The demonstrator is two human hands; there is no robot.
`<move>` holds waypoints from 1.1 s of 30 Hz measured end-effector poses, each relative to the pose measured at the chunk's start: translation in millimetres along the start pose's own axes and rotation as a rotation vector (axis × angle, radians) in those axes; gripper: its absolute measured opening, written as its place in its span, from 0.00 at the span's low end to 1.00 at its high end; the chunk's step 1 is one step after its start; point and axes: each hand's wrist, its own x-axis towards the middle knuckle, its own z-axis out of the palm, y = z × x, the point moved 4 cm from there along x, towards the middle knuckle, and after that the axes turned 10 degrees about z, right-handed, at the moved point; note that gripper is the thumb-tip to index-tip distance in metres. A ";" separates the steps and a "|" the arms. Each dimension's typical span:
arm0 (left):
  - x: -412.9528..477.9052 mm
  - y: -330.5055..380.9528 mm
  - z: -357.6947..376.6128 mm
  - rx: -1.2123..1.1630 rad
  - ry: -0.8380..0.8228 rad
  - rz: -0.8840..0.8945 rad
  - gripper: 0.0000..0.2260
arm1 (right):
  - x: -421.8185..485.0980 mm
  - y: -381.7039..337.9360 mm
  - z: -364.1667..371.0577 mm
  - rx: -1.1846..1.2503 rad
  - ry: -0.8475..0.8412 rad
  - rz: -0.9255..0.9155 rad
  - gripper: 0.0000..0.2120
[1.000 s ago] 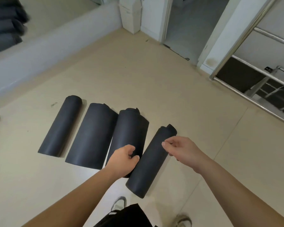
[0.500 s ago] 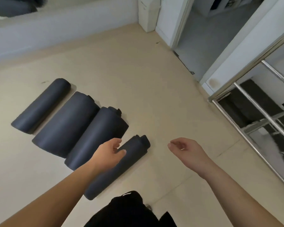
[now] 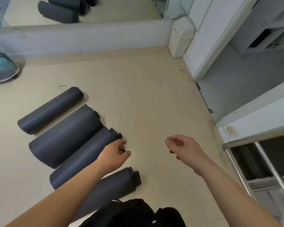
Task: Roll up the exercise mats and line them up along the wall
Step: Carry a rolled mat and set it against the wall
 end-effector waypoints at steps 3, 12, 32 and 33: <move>57.5 41.1 -1.5 -0.037 0.047 -0.012 0.26 | 49.5 -36.4 -42.2 -0.054 -0.033 -0.029 0.08; 235.4 112.8 -31.6 -0.197 0.307 -0.154 0.26 | 256.4 -181.3 -131.0 -0.250 -0.165 -0.162 0.05; 484.9 -5.4 -335.1 -0.544 0.679 -0.493 0.25 | 510.8 -598.5 129.1 -0.623 -0.623 -0.358 0.07; 502.5 -10.4 -347.7 -0.550 0.673 -0.495 0.25 | 525.9 -611.6 139.2 -0.631 -0.643 -0.364 0.07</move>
